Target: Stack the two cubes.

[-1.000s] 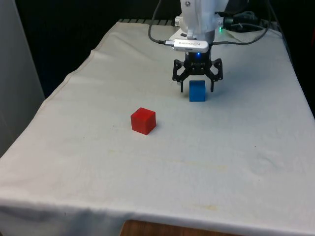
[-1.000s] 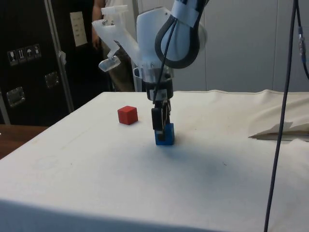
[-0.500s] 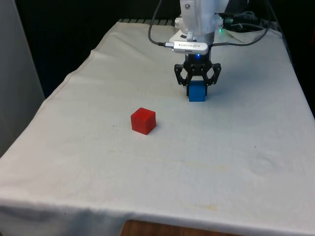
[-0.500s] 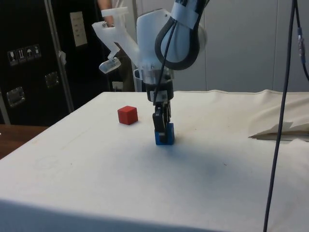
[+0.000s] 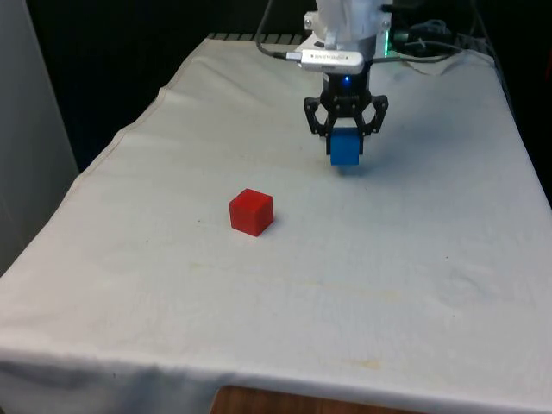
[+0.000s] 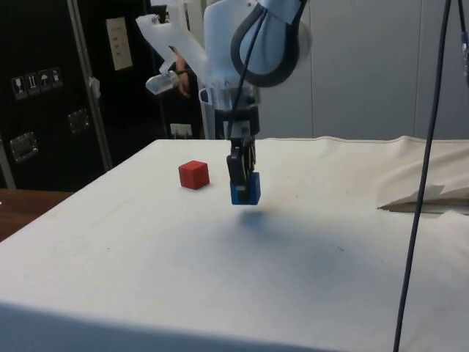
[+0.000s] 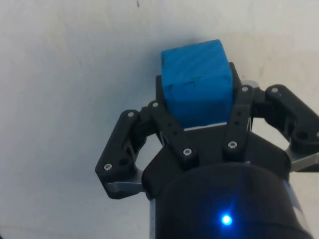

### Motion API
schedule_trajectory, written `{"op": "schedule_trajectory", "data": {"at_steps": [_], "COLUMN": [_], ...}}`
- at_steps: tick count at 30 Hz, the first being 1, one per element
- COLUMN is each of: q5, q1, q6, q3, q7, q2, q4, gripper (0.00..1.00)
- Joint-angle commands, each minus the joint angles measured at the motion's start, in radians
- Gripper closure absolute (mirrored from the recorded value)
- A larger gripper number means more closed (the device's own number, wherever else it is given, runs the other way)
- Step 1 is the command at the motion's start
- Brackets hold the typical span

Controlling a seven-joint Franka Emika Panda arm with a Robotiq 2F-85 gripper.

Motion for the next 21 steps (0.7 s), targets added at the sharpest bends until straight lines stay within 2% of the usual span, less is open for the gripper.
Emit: {"op": "schedule_trajectory", "data": {"at_steps": [1, 3, 9, 11, 15, 21], "q5": [0.004, 0.000, 0.003, 0.000, 0.002, 0.002], "q1": [-0.002, 0.000, -0.003, -0.001, -0.002, -0.004], "q6": [-0.023, -0.022, -0.092, -0.085, -0.125, -0.145], "q3": [0.000, -0.002, -0.008, -0.009, -0.015, -0.025], "q7": [-0.002, 0.000, -0.004, 0.000, -0.005, -0.013], "q2": [-0.020, -0.020, -0.073, -0.073, -0.104, -0.128], "q4": [-0.003, -0.001, 0.001, 0.001, 0.002, -0.002], "gripper": [1.00, 1.00, 1.00, 1.00, 1.00, 1.00]}}
